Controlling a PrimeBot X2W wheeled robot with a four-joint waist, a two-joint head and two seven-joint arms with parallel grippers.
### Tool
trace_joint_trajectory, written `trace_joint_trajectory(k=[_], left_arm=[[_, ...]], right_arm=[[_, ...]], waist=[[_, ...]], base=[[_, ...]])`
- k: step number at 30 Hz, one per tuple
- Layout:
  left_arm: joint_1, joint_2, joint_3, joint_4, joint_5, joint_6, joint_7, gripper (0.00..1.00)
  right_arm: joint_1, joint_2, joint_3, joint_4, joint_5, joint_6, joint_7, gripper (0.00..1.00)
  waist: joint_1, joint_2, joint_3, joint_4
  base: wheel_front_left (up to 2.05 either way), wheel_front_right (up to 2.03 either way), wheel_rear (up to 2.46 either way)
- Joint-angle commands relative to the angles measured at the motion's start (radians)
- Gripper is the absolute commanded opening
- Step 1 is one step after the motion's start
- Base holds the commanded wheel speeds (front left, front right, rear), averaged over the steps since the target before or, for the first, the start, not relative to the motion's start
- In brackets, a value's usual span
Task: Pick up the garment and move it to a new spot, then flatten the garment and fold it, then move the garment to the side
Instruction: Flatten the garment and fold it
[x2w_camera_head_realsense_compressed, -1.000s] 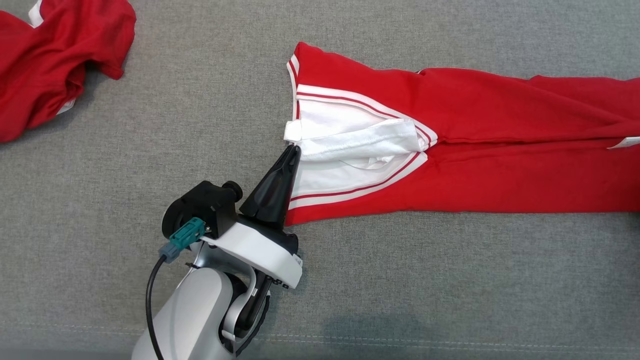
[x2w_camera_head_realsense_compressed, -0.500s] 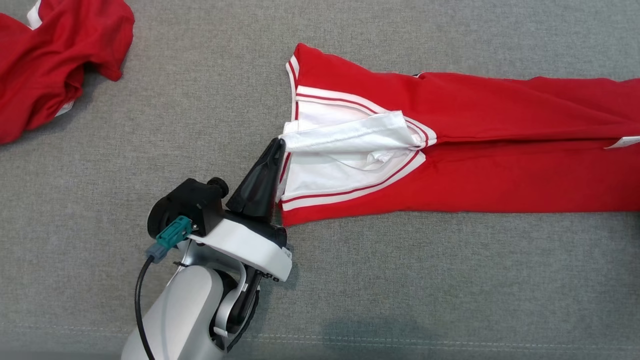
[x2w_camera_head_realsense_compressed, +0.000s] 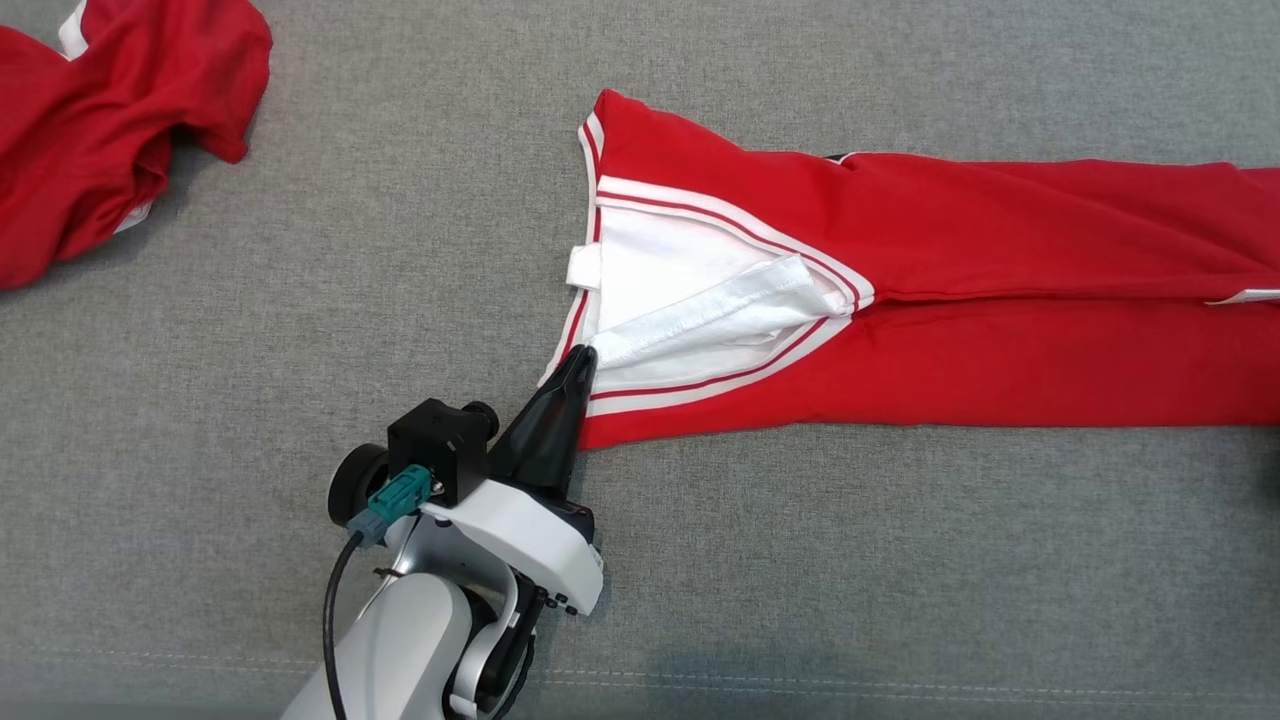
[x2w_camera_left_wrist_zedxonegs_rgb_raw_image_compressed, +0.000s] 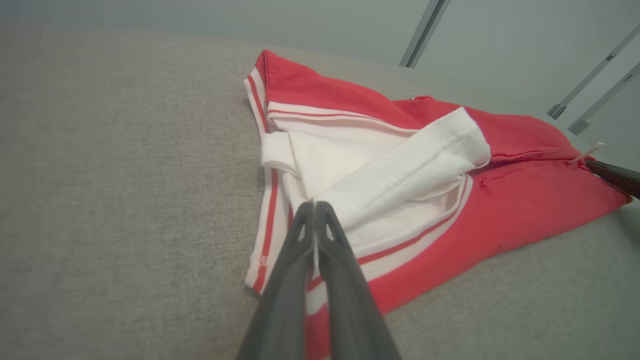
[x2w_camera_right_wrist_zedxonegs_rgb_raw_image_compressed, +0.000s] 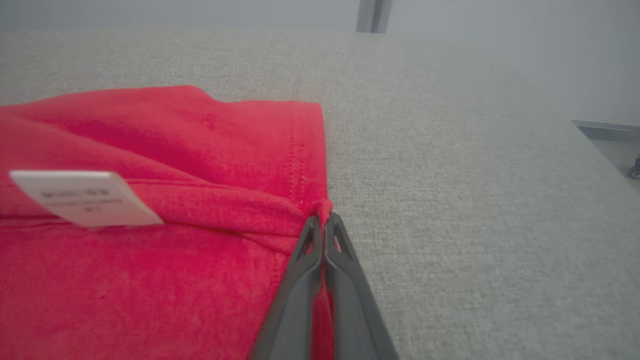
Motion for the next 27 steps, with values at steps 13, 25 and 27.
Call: trace_joint_trajectory(k=[13, 25, 27], left_arm=[[-0.008, 0.009, 0.062, 0.028, 0.006, 0.040, -0.074, 1.00], [0.062, -0.008, 0.171, -0.009, 0.003, 0.034, -0.180, 1.00], [0.077, -0.021, 0.198, -0.035, 0.024, 0.027, -0.181, 1.00]], right_arm=[[0.070, 0.023, -0.115, -0.159, -0.096, 0.000, -0.012, 1.00], [0.190, 0.203, -0.107, -0.358, -0.266, 0.000, -0.012, 1.00], [0.209, 0.225, -0.091, -0.376, -0.273, 0.000, -0.012, 1.00]], waist=[[0.0000, 0.0000, -0.079, -0.020], [0.0000, 0.0000, -0.221, -0.050], [0.0000, 0.0000, -0.248, -0.053]], base=[[0.00, 0.00, 0.00], [0.00, 0.00, 0.00], [0.00, 0.00, 0.00]])
